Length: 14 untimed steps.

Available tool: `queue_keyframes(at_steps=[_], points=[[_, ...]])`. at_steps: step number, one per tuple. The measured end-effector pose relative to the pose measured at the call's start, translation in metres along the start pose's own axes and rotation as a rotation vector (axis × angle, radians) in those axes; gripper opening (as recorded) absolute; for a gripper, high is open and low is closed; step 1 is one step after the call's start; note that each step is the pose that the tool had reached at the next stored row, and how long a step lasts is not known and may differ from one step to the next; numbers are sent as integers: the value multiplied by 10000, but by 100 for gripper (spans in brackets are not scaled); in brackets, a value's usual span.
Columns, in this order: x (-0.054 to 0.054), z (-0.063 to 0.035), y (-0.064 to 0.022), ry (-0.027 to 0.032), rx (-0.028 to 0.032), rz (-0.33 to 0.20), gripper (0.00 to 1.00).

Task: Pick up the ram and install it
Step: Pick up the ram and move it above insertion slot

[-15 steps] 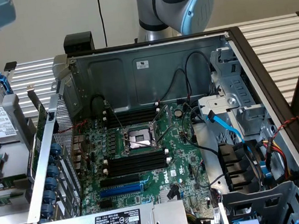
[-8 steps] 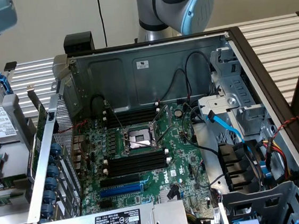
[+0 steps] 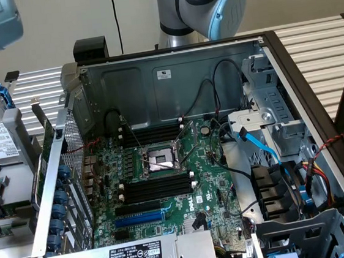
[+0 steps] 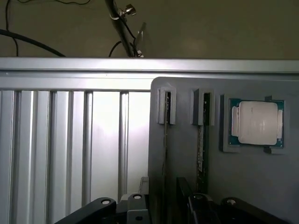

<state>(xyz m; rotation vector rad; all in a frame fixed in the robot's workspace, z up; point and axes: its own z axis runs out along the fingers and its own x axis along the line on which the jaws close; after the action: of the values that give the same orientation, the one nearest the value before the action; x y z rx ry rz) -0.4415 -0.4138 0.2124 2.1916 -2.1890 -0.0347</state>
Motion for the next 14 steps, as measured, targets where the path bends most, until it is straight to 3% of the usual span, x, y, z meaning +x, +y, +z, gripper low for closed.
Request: queue_keyframes(at_steps=[4,9,14], points=[[0,12,-1,-4,13,-36,36],[-9,48,-3,-2,82,-65,36],[-18,79,7,-2,86,-68,36]])
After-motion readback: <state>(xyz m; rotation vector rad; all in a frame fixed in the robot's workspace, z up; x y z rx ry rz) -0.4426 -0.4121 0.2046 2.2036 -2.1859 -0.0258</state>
